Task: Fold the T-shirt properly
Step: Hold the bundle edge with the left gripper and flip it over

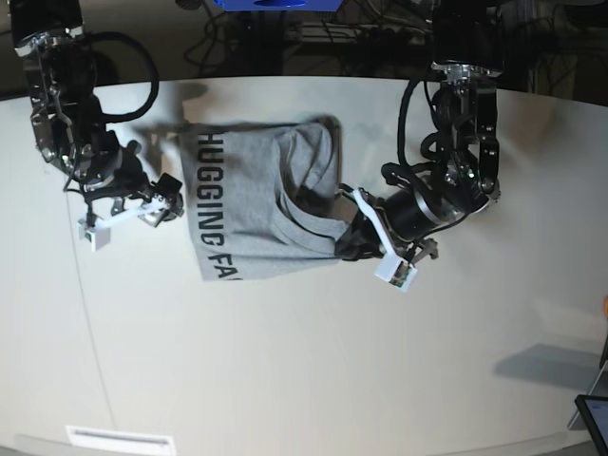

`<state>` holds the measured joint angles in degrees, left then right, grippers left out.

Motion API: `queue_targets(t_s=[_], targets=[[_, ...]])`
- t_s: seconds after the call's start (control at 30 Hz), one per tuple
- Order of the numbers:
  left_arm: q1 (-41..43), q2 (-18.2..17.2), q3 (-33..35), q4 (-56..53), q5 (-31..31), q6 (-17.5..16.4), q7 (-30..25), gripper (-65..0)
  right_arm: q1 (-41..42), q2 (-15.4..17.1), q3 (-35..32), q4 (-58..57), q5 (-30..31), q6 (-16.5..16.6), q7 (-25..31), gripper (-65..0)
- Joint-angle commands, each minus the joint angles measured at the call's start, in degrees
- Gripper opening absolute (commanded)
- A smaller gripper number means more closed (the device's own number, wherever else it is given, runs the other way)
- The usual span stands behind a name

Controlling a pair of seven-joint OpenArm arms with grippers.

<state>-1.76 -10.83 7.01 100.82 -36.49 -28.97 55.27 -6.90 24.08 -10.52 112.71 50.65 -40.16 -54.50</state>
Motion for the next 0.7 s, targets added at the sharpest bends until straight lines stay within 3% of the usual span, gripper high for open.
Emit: queue_targets(t_s=[0.0, 0.27, 0.47, 0.67], targets=[[-1.01, -0.47, -1.77, 1.21, -0.92, -0.26, -1.51, -65.0, 0.61, 0.5, 0.19, 0.75, 0.03, 0.16, 0.48, -28.3], [-0.92, -3.9, -6.52, 0.86, -0.92, -0.44, -1.33, -65.0, 2.02, 0.41, -5.87, 0.75, 0.03, 0.16, 0.83, -28.3], [1.36, -4.33, -6.61, 1.21, -0.92, -0.44, -1.24, -65.0, 2.54, -1.09, -6.22, 0.75, -0.06, 0.16, 0.83, -28.3], [3.47, -7.15, -6.7, 3.67, -0.92, -0.44, -1.24, -65.0, 3.42, -1.35, -6.4, 0.75, -0.06, 0.16, 0.74, -28.3]])
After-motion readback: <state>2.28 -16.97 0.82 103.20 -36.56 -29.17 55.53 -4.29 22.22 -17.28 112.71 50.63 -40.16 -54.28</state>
